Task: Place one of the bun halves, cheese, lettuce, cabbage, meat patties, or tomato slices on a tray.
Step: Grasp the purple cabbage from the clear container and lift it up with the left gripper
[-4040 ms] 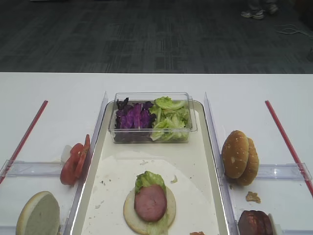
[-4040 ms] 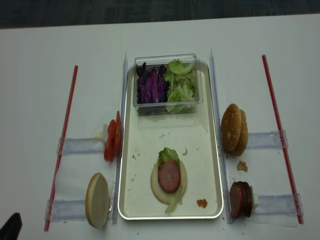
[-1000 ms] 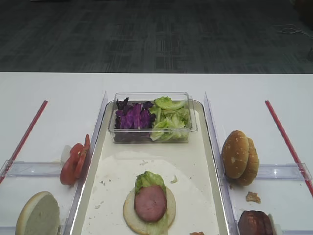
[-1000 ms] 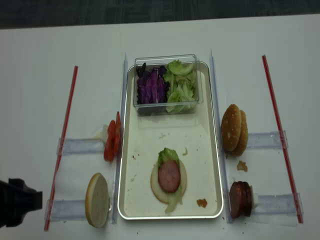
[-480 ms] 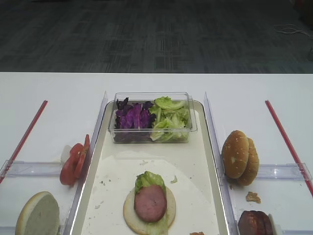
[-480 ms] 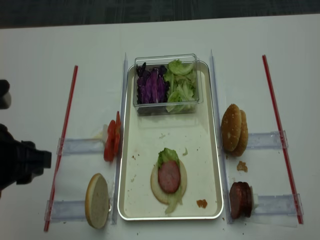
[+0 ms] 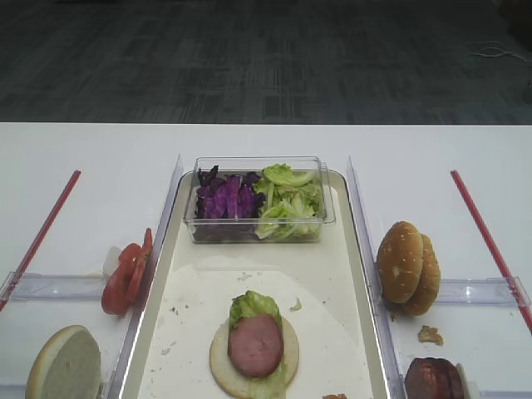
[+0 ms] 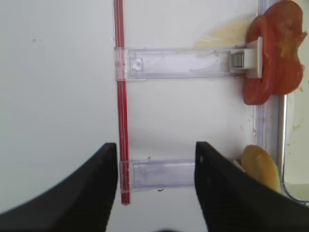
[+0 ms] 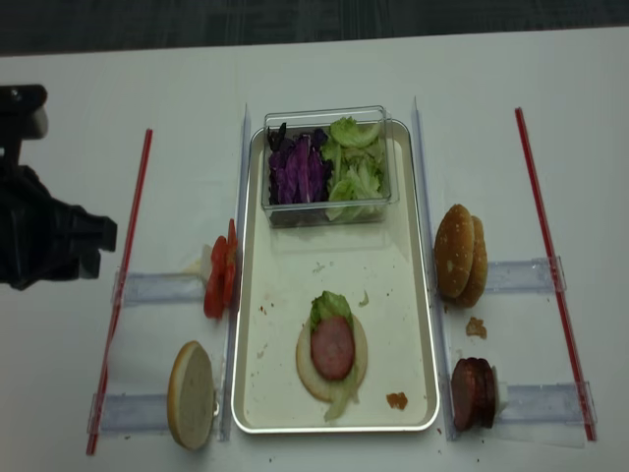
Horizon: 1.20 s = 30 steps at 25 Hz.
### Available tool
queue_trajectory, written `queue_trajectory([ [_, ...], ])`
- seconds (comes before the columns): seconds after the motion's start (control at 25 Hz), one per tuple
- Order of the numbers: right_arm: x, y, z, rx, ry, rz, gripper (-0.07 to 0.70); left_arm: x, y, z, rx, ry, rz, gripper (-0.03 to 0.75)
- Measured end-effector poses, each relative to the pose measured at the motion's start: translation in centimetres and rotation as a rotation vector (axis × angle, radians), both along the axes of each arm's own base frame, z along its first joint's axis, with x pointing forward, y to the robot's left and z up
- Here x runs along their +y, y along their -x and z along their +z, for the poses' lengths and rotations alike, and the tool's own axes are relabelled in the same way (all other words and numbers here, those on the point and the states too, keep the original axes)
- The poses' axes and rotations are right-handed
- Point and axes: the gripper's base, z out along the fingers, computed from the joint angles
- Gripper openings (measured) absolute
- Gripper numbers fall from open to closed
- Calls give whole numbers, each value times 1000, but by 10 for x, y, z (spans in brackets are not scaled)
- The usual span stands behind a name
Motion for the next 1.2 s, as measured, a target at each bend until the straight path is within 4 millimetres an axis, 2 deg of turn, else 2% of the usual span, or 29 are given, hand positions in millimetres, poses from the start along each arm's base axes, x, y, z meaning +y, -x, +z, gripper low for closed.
queue_trajectory([
  [0.52, 0, 0, 0, 0, 0, 0, 351, -2, -66, -3, 32, -3, -24, 348],
  [1.2, 0, 0, 0, 0, 0, 0, 351, -4, -149, -19, 86, -1, -25, 348],
])
